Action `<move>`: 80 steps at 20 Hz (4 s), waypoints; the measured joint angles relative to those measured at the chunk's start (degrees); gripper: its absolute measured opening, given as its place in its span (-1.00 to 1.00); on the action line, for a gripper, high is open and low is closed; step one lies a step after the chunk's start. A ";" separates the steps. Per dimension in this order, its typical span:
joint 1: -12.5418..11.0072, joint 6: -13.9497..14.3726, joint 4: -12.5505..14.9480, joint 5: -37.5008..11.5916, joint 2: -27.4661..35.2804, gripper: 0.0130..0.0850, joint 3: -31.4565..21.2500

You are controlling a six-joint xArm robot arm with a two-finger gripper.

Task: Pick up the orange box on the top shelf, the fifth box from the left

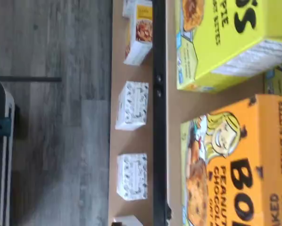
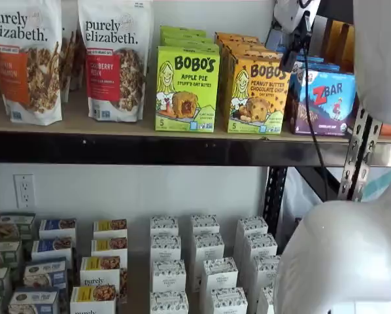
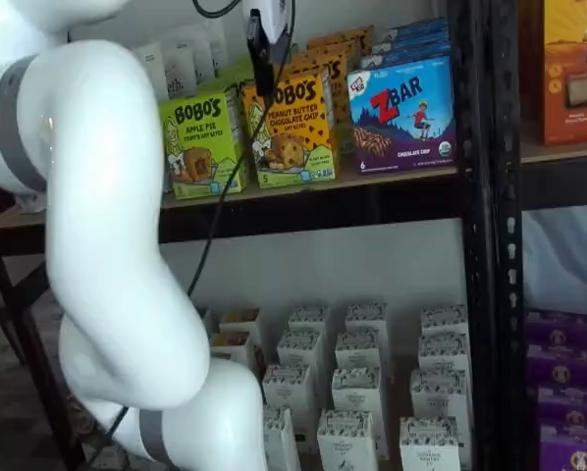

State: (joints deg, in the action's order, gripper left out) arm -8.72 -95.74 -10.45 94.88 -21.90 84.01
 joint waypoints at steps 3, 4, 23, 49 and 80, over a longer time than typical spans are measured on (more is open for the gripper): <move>0.56 -0.17 1.95 -2.44 0.15 1.00 -0.42; 0.66 -0.22 2.41 -2.92 0.34 1.00 -0.43; 0.46 -0.80 4.15 1.05 11.08 1.00 9.68; -0.34 -2.35 6.09 -0.68 14.76 1.00 9.98; 2.13 -0.53 10.01 0.19 15.61 0.89 9.00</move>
State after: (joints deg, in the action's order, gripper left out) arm -6.59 -96.26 -0.44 95.08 -6.30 93.01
